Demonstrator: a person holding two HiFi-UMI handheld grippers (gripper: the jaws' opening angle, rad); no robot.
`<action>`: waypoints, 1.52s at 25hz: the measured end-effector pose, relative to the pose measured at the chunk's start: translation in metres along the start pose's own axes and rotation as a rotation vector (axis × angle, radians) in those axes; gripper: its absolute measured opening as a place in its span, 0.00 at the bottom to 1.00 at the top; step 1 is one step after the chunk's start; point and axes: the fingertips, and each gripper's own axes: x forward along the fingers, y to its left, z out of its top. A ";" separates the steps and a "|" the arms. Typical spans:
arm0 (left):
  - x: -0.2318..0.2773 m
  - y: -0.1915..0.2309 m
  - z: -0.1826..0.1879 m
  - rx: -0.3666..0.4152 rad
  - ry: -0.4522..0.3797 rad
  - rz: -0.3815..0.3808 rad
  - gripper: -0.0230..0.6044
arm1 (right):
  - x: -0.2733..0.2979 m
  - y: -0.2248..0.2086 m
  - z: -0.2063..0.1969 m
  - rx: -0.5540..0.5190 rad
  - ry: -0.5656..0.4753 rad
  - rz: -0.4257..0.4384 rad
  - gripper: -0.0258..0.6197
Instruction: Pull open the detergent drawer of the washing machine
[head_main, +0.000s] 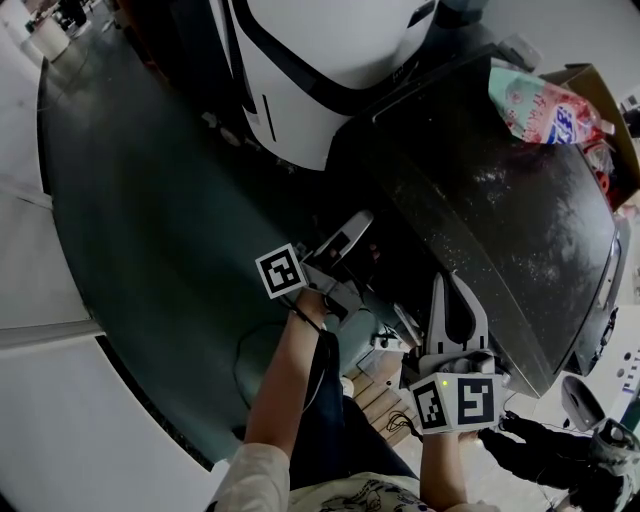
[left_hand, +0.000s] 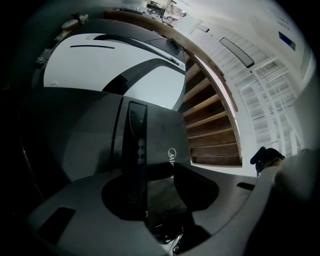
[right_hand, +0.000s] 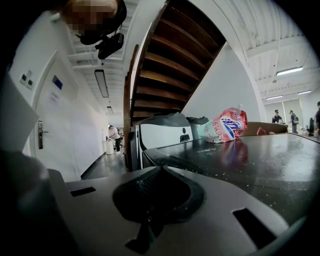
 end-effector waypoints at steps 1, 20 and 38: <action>-0.001 0.000 0.000 -0.003 -0.001 -0.001 0.33 | 0.000 0.000 0.000 0.000 0.000 0.000 0.06; -0.049 -0.018 0.003 -0.003 -0.053 -0.005 0.30 | -0.005 0.009 -0.002 -0.004 -0.005 0.006 0.06; -0.093 -0.039 0.005 0.011 -0.071 -0.021 0.29 | -0.014 0.041 -0.006 -0.014 -0.003 0.059 0.06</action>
